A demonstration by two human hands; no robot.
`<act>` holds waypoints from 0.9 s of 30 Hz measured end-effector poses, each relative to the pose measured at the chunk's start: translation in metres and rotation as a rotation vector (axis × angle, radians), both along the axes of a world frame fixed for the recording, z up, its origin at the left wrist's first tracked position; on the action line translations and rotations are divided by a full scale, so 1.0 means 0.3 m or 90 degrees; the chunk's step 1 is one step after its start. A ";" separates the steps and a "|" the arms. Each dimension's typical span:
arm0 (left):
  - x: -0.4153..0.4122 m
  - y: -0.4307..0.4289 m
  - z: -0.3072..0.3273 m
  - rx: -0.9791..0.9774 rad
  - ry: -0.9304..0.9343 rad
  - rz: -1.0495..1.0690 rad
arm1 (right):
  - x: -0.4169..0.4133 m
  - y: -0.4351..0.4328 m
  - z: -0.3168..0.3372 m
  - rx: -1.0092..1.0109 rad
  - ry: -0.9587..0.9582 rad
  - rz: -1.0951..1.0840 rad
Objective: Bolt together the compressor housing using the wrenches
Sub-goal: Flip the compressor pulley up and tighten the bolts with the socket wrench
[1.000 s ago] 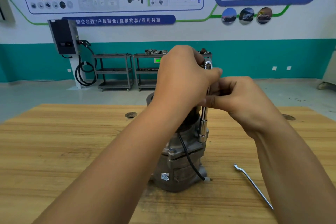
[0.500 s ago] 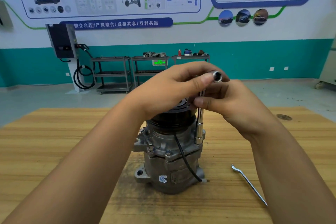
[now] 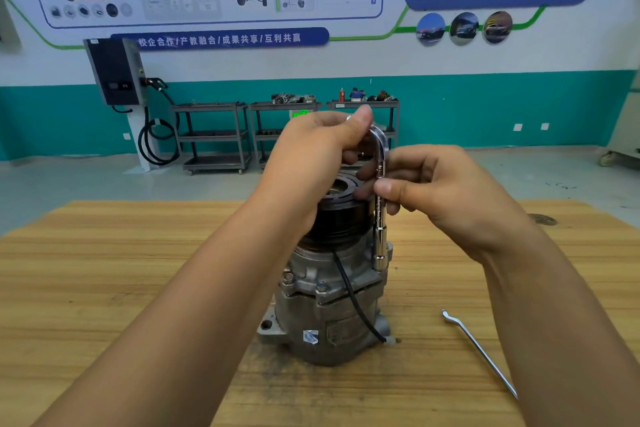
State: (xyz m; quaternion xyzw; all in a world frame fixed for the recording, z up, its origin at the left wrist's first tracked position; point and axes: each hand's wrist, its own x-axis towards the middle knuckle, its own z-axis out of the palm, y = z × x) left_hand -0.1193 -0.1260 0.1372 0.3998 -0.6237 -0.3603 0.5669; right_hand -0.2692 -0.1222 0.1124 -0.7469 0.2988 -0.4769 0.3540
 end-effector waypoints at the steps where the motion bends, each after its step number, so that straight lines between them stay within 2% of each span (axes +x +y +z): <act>1: -0.007 -0.004 0.007 0.009 -0.009 0.003 | 0.002 -0.001 0.000 0.001 -0.009 -0.002; 6: -0.061 -0.005 0.038 0.052 -0.042 0.013 | -0.012 -0.014 0.002 0.011 -0.039 -0.057; 10: -0.091 0.018 0.015 -0.126 -0.189 0.223 | -0.016 -0.024 -0.007 0.006 -0.035 -0.086; 15: -0.099 0.036 0.023 -0.165 -0.284 0.282 | -0.014 -0.019 -0.005 -0.037 -0.001 -0.123; 19: -0.106 0.039 0.035 -0.222 -0.389 0.261 | -0.008 -0.019 -0.007 -0.056 0.008 -0.125; 23: -0.076 0.042 0.053 -0.258 -0.445 0.156 | -0.008 -0.017 -0.008 -0.036 -0.002 -0.081; 27: -0.052 0.032 0.056 -0.235 -0.398 0.041 | -0.015 -0.016 -0.008 -0.023 -0.003 -0.011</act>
